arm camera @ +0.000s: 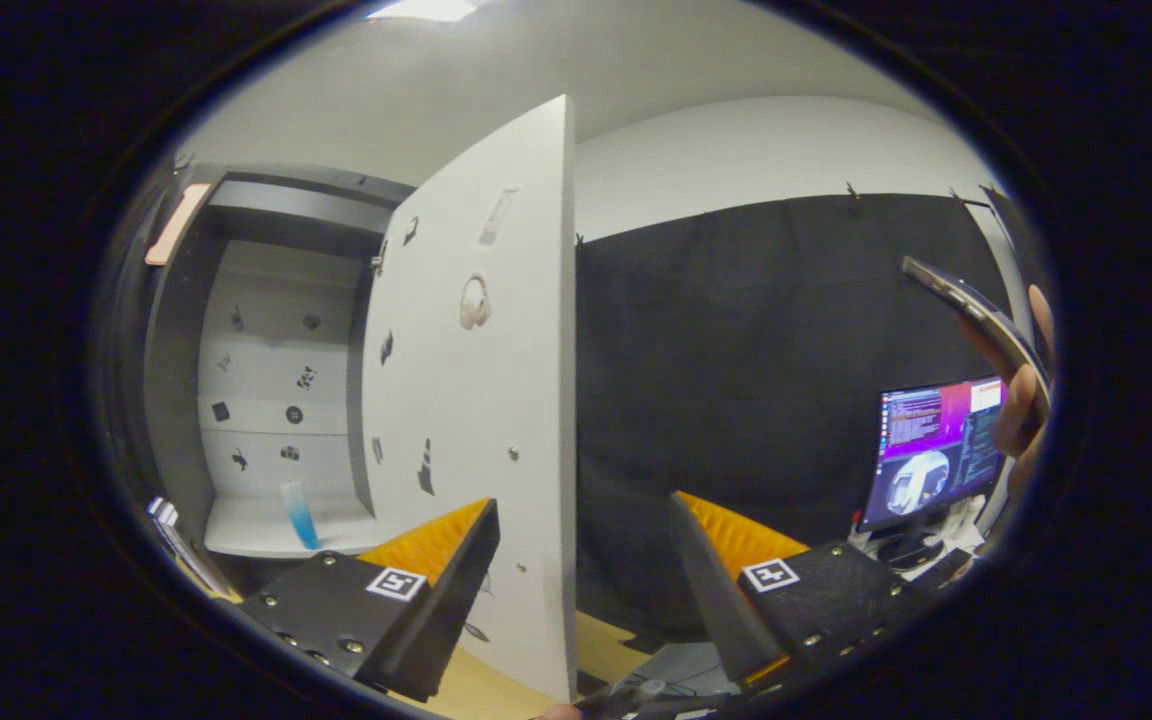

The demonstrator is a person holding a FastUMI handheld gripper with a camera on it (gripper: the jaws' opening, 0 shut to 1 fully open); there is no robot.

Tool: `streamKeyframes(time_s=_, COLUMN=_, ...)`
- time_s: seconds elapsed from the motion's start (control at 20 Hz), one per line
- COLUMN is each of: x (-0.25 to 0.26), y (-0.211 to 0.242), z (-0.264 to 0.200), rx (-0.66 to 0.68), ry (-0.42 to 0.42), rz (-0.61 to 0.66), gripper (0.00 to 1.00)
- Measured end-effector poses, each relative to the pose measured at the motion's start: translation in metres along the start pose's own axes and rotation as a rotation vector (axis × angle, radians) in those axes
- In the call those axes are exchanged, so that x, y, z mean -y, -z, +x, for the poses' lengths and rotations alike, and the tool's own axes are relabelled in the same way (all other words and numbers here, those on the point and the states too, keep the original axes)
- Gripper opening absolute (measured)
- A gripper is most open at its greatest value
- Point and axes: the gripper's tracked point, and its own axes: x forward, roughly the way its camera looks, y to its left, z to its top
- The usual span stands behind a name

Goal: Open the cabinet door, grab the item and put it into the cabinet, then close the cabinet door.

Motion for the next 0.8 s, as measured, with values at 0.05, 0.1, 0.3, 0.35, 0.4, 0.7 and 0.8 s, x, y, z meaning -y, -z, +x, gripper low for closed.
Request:
streamKeyframes(time_s=0.05, x=0.013, y=0.000, z=0.002, rx=0.003, ry=0.020, rz=0.007, gripper=0.99)
streamKeyframes(time_s=0.1, x=0.026, y=-0.001, z=0.004, rx=0.002, ry=0.041, rz=0.010, gripper=0.99)
streamKeyframes(time_s=0.3, x=0.055, y=0.009, z=0.024, rx=-0.007, ry=0.083, rz=0.007, gripper=0.99)
streamKeyframes(time_s=0.35, x=0.059, y=0.012, z=0.030, rx=-0.014, ry=0.081, rz=0.011, gripper=0.99)
streamKeyframes(time_s=0.4, x=0.060, y=0.016, z=0.037, rx=-0.022, ry=0.076, rz=0.017, gripper=0.99)
streamKeyframes(time_s=0.7, x=0.046, y=0.035, z=0.063, rx=-0.083, ry=-0.038, rz=0.035, gripper=0.99)
streamKeyframes(time_s=0.8, x=0.040, y=0.043, z=0.068, rx=-0.112, ry=-0.072, rz=0.013, gripper=0.99)
